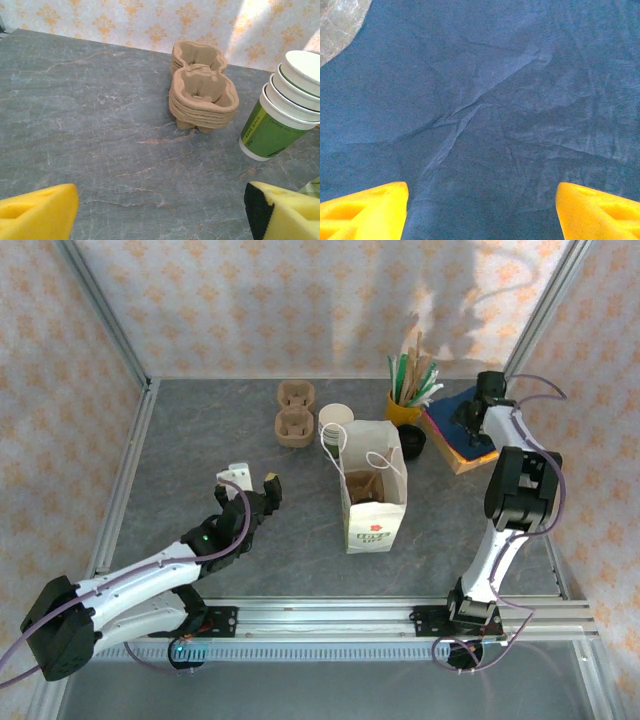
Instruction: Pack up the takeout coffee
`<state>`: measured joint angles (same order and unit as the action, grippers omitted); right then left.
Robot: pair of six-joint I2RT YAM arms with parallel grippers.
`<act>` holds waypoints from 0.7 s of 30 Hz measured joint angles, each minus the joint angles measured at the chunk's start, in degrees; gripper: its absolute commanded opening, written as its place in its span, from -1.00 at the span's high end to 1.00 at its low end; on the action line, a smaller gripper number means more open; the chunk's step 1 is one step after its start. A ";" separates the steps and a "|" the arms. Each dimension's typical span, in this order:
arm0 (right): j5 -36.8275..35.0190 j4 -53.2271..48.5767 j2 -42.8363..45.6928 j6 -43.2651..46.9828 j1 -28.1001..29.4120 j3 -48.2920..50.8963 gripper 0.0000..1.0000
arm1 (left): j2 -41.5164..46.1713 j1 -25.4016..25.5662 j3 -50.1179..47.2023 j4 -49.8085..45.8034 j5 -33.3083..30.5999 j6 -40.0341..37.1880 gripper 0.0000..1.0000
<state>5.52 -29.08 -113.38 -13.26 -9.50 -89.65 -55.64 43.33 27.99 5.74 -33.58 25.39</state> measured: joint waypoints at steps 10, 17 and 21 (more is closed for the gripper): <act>0.48 -1.09 -4.39 1.11 0.00 -6.12 -0.61 | 0.02 0.00 1.25 -0.42 0.09 -2.34 -0.75; 0.28 -2.12 -6.01 1.31 0.00 -9.16 -0.61 | 0.02 0.00 1.88 -0.39 0.52 -3.26 -0.76; 0.28 -2.67 -7.56 1.33 0.00 -10.45 -0.61 | 0.02 0.00 1.99 -0.39 1.22 -3.67 -0.75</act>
<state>5.80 -31.75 -120.95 -11.92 -9.50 -100.09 -55.61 43.33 29.98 5.34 -32.36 21.71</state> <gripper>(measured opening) 0.804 0.878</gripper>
